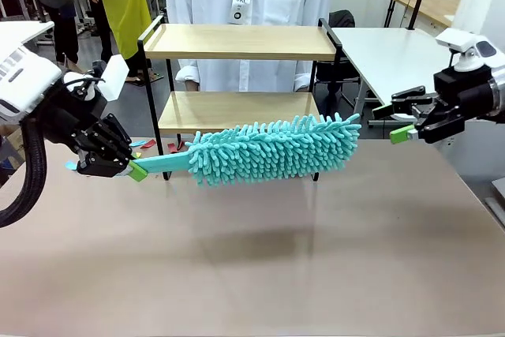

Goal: Clean the shelf.
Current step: Hand the Duster back to the human.

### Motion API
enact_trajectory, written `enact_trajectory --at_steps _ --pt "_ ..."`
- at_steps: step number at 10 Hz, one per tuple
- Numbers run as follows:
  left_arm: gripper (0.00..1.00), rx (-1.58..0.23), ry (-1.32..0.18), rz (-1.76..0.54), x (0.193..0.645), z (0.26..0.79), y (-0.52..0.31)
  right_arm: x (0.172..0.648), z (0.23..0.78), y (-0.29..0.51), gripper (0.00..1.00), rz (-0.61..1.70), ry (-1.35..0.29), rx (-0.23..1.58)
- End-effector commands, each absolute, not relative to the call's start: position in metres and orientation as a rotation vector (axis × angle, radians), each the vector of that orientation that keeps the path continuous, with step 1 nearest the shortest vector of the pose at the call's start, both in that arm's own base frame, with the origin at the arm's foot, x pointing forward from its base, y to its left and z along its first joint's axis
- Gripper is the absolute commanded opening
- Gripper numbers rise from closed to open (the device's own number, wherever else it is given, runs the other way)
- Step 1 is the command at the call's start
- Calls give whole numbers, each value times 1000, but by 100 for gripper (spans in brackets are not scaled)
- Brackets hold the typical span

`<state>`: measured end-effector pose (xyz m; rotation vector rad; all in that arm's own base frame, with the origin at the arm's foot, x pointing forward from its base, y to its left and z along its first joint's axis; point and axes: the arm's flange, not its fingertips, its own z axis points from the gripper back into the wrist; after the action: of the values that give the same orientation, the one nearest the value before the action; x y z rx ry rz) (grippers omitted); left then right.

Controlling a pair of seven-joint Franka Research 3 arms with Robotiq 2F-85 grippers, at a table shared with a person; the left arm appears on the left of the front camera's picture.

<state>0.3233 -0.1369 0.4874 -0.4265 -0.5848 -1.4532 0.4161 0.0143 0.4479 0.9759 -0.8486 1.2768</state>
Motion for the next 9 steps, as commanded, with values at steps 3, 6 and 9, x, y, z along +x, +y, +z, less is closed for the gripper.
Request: enact_trajectory --at_steps 3,6,9 --pt "13 -451 -596 -1431 321 492 -139 407 436 45 100 1236 -1009 987" --pt "13 -451 -596 -1431 321 492 -139 412 426 59 100 1213 -1020 1060" --pt "13 -451 -596 -1431 321 492 -139 408 420 75 100 1205 -1009 1127"
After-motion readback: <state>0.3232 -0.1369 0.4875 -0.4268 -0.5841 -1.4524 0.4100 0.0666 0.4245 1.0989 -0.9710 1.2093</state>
